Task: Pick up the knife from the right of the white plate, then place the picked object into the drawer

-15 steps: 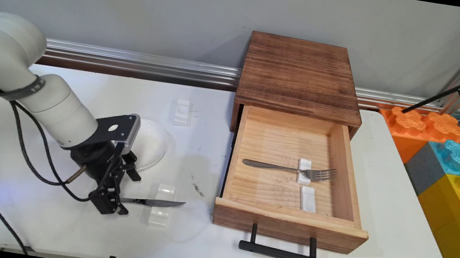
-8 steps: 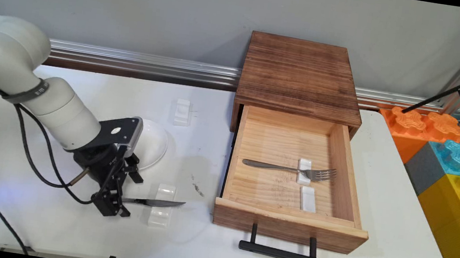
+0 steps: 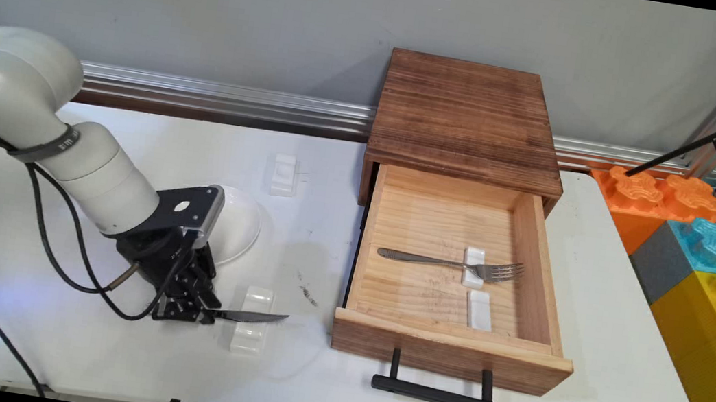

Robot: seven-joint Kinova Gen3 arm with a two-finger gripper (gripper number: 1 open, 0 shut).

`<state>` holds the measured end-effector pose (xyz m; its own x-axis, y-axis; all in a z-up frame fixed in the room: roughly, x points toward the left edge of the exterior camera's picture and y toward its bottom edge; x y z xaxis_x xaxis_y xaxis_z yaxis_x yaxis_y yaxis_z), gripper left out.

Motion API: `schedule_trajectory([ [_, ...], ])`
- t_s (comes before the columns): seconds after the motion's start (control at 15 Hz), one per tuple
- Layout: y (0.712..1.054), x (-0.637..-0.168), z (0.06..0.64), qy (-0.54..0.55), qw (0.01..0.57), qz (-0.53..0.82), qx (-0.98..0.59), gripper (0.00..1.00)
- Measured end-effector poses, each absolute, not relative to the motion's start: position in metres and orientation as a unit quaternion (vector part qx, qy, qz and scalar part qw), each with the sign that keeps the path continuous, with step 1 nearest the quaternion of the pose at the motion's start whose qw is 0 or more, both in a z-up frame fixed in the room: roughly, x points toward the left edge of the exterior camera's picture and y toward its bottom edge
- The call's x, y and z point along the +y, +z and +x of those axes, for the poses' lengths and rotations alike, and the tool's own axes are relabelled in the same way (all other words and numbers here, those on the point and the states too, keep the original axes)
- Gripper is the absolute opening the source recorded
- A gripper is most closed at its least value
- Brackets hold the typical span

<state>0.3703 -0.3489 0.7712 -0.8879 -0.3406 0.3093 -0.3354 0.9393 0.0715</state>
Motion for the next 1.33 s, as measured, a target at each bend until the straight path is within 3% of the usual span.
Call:
schedule_trajectory([
  [0.6, 0.78, -0.348, 0.375, -0.016, 0.161, 0.159, -0.974, 0.0],
  [1.33, 0.853, -0.371, 0.363, -0.017, 0.155, 0.158, -0.975, 0.0],
])
